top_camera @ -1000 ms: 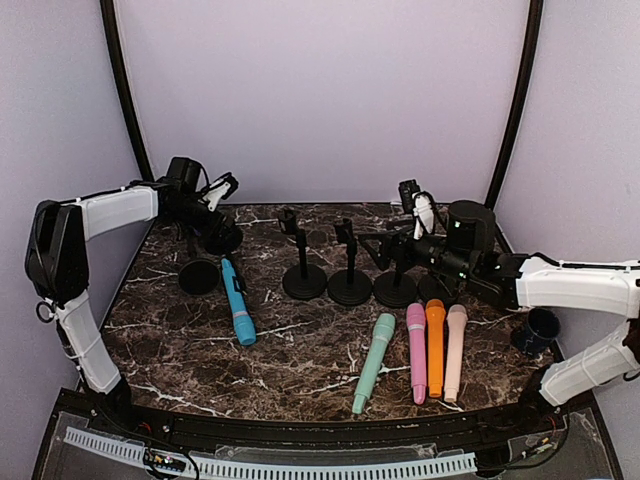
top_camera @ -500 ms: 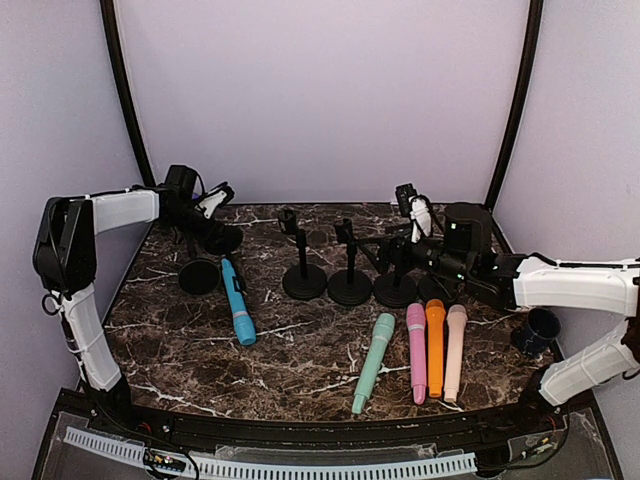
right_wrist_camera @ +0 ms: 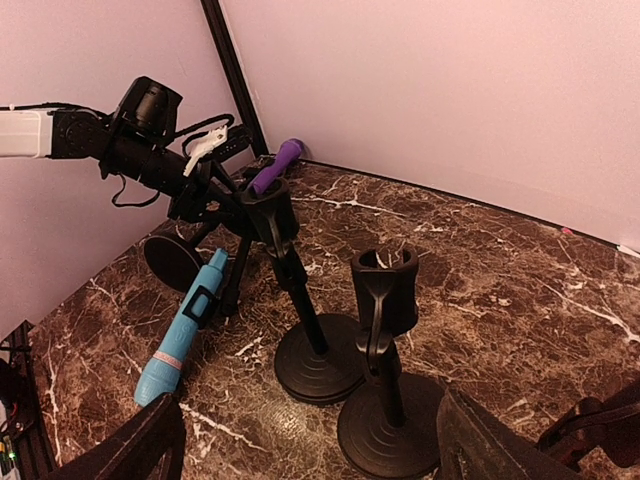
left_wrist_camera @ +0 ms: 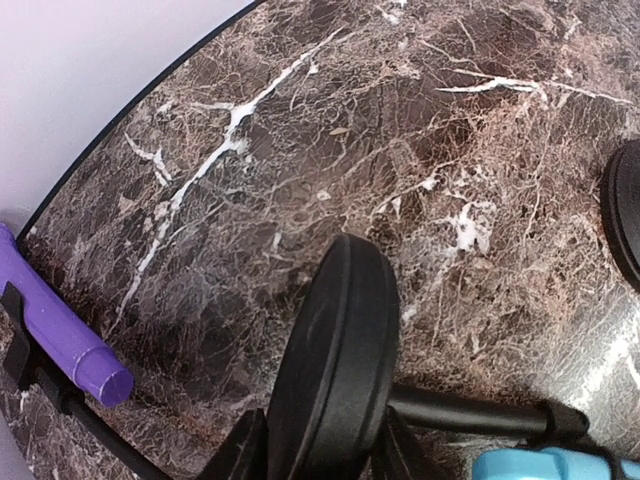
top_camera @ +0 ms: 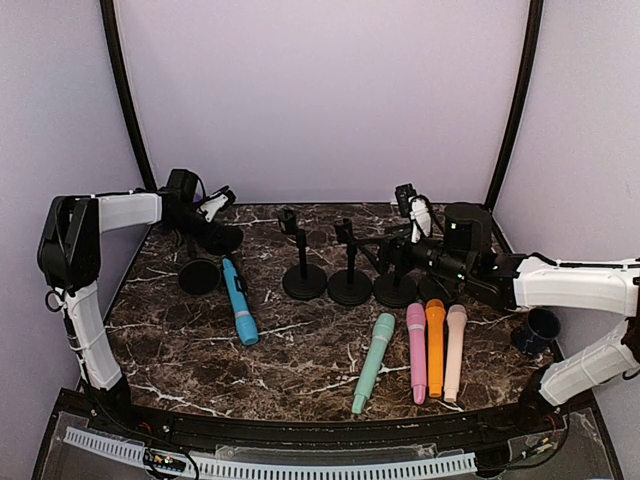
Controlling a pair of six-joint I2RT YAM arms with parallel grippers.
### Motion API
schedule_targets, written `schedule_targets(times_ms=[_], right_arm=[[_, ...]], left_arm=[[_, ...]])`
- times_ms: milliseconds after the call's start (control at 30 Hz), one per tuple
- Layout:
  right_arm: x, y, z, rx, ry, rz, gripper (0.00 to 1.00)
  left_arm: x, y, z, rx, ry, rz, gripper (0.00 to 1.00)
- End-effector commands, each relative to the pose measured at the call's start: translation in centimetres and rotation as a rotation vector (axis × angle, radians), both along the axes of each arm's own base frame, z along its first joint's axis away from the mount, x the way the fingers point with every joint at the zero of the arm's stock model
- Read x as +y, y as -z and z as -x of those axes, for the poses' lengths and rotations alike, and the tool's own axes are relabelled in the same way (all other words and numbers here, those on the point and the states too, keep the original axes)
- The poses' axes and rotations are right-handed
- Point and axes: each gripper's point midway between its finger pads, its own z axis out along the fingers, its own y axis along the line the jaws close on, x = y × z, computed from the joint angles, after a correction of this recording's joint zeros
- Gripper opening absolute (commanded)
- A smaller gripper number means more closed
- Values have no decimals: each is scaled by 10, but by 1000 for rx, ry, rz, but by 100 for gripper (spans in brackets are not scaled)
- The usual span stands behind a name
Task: Remove the microphone from the stand
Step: Pick up the microphone stand with the microphone from the center of the board.
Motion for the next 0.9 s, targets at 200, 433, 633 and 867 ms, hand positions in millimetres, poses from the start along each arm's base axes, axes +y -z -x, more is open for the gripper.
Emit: schedule_targets(times_ms=[200,433,633,867], right_arm=[[-6,-21,0,-44,18,-35,88],[-12,-21,2,-49,31,-35,88],[-13,-24,3,-59,34,-38,89],[-15,-46,5,-82,30,-55,89]], left_arm=[[-8,-3,14,26,52,39,19],[-11,-17,22,36,34,85,0],[-23,-49,35,50,-4,238,0],[-27,-99,65,-2,-66,401,0]])
